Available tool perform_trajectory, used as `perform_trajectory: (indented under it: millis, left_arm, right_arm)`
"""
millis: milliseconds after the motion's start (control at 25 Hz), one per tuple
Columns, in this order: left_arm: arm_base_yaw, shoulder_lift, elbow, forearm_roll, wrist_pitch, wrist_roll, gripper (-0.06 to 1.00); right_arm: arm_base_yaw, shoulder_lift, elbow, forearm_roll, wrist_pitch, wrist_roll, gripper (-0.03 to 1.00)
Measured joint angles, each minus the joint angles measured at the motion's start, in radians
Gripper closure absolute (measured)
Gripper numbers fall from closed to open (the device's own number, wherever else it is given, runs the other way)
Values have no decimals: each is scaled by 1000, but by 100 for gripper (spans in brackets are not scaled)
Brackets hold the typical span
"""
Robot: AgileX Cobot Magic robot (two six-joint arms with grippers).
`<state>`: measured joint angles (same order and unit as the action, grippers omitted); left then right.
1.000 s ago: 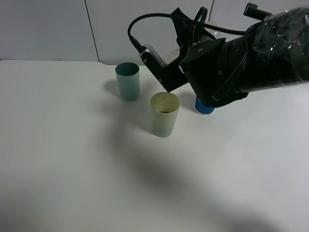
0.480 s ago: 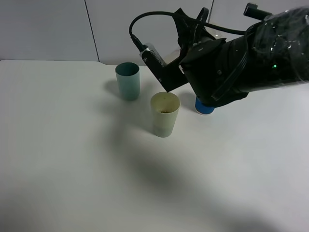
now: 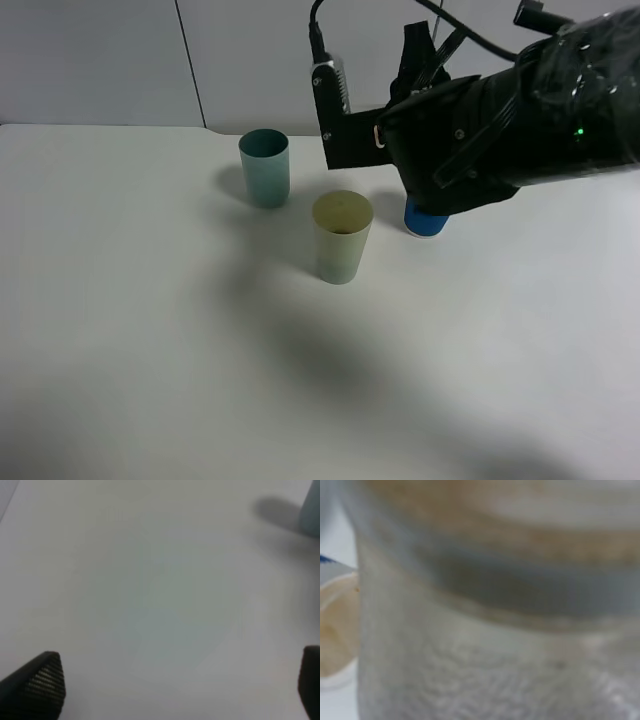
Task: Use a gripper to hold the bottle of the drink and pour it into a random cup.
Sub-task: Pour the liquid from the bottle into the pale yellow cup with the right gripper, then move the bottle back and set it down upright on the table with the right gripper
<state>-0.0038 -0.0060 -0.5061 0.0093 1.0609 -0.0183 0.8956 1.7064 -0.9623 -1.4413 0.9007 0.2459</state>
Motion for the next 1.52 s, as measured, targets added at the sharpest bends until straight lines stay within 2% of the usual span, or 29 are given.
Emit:
perform_trajectory:
  millis: [160,440,720,1000,1120,1320,1520]
  left_arm:
    - [0,0,0,0,0,0,2]
    - [0,0,0,0,0,0,2]
    - [0,0,0,0,0,0,2]
    - [0,0,0,0,0,0,2]
    - [0,0,0,0,0,0,2]
    - [0,0,0,0,0,0,2]
    - [0,0,0,0,0,0,2]
  right_arm:
    - [0,-63,0,30,-25,161,59]
    - [0,-190,0,104,-118,374,59]
    - [-24,-271,0,245,-227,454,60]
    - [-131,-334,0,463,-320,448,60]
    - [-167,-344,0,563,-394,415,60]
    - [-211,-344,20,774,-523,239,60]
    - [-248,-345,120,1029,-683,32,60]
